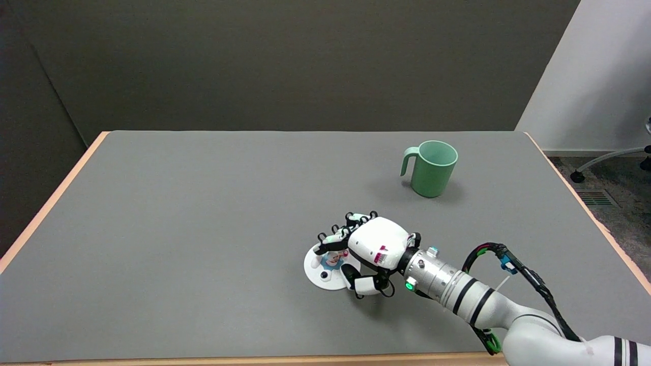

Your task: Pick up the white cup lid.

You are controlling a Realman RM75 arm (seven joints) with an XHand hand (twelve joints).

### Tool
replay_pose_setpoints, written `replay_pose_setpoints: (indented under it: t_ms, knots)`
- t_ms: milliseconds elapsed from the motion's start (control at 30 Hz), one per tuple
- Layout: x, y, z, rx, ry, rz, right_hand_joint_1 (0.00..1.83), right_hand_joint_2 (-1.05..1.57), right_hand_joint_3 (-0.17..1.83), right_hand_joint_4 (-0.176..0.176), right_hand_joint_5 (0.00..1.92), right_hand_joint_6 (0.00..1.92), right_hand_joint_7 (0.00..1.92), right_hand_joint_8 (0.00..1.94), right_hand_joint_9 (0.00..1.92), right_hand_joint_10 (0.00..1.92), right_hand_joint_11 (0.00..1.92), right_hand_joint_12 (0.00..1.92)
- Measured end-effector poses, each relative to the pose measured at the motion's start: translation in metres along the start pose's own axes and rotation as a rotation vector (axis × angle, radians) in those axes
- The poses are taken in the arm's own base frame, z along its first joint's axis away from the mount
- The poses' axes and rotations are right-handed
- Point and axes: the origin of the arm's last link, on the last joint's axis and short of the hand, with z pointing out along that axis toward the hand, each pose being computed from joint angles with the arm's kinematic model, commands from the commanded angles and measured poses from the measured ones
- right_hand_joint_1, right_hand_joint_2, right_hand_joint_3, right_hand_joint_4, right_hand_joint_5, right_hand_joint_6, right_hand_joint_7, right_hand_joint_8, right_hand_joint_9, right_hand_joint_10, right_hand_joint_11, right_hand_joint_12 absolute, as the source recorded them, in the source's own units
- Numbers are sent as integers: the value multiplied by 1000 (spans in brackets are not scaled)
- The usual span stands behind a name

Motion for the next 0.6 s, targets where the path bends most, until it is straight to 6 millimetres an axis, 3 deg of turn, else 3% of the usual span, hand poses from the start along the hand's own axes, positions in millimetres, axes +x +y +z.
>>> replay_pose_setpoints:
  t_ms: [167, 200, 233, 267, 300, 367, 433, 600]
  knots:
    - [-2, 0, 0, -4, -3, 3, 958, 862, 868, 162, 657, 335, 762, 154, 781, 356, 350, 1133]
    - [-3, 0, 0, -6, -2, 4, 889, 1066, 467, 170, 647, 1064, 755, 195, 779, 372, 356, 1143]
    - [-3, 0, 0, -6, -3, 4, 850, 1185, 229, 176, 645, 1488, 757, 220, 778, 382, 360, 1147]
    - [-4, 0, 0, -7, -4, 5, 866, 1194, 211, 146, 648, 1484, 768, 243, 765, 408, 380, 1099]
    - [-4, 0, 0, -8, -4, 5, 866, 1198, 204, 144, 646, 1485, 785, 294, 757, 435, 389, 1092]
    - [-5, 1, 0, -11, -4, 5, 1127, 1224, 122, -13, 622, 1607, 743, 1285, 732, 546, 371, 1159]
    - [-6, 1, 0, -13, -6, 5, 1111, 1246, 113, 9, 598, 1613, 708, 1361, 699, 612, 354, 1172]
    - [-10, 4, 1, -23, -12, 3, 1102, 1261, 103, 12, 581, 1629, 692, 1394, 663, 654, 335, 1196]
